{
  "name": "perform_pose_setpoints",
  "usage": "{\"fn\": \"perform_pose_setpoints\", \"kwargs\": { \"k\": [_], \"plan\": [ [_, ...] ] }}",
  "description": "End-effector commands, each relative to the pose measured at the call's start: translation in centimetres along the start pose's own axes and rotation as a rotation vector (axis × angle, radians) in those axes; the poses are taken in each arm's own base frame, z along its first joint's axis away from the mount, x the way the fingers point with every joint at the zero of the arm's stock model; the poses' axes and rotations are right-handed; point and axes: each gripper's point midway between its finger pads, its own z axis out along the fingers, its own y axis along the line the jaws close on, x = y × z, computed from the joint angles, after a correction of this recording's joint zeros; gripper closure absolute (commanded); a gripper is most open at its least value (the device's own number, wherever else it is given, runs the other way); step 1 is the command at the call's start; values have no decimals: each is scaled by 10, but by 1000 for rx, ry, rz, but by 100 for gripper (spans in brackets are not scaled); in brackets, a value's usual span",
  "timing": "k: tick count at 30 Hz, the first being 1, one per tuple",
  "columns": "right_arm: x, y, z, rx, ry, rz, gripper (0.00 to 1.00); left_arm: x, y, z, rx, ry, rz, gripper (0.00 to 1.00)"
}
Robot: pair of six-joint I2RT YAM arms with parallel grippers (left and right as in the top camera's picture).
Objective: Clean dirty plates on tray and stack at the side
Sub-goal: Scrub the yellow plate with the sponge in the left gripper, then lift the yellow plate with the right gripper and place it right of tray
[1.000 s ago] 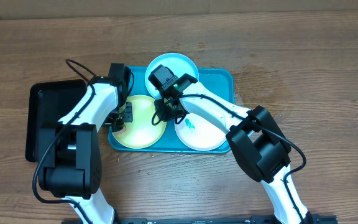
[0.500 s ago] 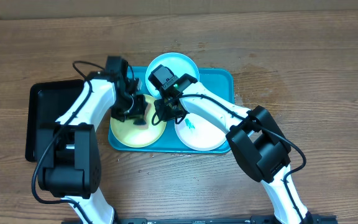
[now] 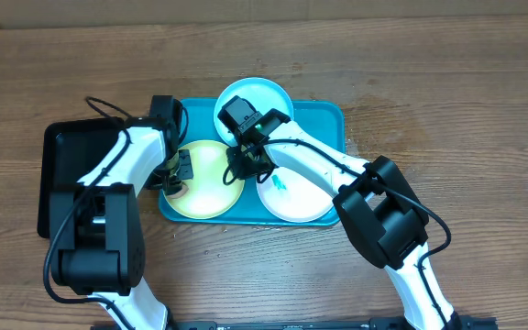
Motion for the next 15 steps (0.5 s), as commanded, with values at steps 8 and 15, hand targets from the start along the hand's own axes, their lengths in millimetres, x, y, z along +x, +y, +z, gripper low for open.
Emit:
{"fn": "perform_pose_setpoints", "kwargs": {
  "k": [8,15],
  "plan": [
    [-17,2,-19,36,-54,-67,96,-57,31,-67,-54,-171,-184,96],
    [-46,8,-73,147,-184,-128,96,-88,38,-145,267,-333,-250,96]
  ]
}}
